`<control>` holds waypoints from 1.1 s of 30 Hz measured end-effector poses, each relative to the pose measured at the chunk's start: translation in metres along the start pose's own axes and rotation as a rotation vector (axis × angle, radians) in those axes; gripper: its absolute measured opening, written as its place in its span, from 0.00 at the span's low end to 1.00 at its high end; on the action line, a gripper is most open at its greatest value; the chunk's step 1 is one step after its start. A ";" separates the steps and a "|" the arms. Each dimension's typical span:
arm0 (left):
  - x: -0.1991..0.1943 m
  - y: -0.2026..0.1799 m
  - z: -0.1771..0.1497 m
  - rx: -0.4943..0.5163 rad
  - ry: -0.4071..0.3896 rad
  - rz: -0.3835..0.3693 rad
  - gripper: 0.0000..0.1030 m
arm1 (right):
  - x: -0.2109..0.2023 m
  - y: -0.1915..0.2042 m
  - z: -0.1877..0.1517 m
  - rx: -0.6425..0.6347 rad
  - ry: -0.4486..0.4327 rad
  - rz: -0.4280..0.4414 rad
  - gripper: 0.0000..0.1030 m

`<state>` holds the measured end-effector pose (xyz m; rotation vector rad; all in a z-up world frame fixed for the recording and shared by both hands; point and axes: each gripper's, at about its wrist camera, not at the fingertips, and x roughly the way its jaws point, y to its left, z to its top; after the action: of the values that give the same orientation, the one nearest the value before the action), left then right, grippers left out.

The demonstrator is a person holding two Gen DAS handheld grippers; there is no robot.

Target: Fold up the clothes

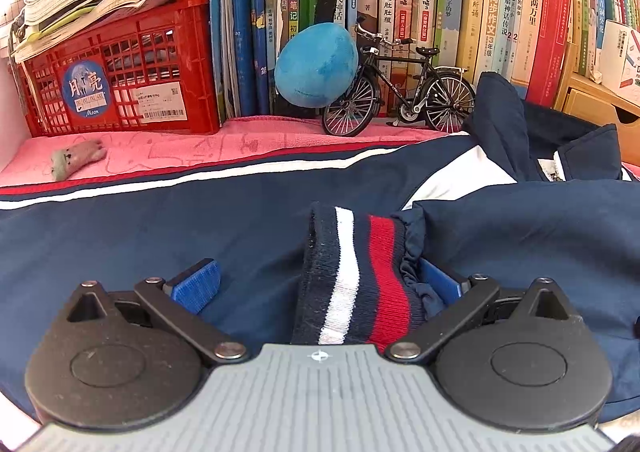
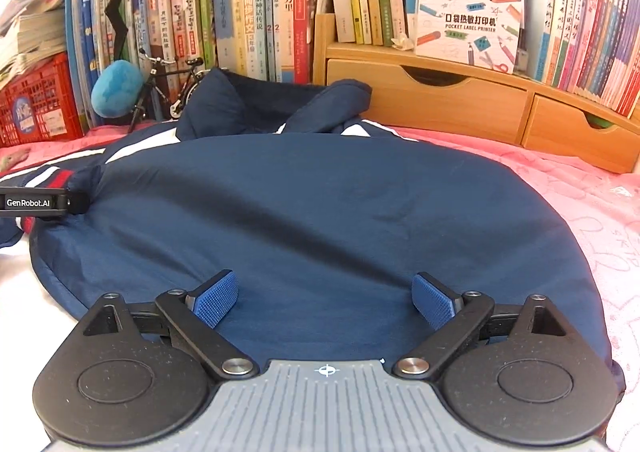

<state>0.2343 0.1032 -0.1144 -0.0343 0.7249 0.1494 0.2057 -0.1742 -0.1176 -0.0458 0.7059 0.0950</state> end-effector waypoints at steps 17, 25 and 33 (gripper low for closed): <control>0.003 0.002 0.000 -0.010 0.000 -0.004 1.00 | -0.016 -0.156 -0.001 0.280 0.089 -0.494 0.68; 0.003 0.001 -0.001 -0.012 0.000 -0.004 1.00 | 0.002 -0.054 0.042 0.265 -0.035 0.066 0.70; 0.003 0.001 -0.001 -0.015 -0.001 -0.007 1.00 | 0.053 0.021 0.047 0.103 0.007 0.131 0.71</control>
<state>0.2356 0.1049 -0.1167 -0.0512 0.7224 0.1480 0.2742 -0.1463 -0.1168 0.0992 0.7198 0.1837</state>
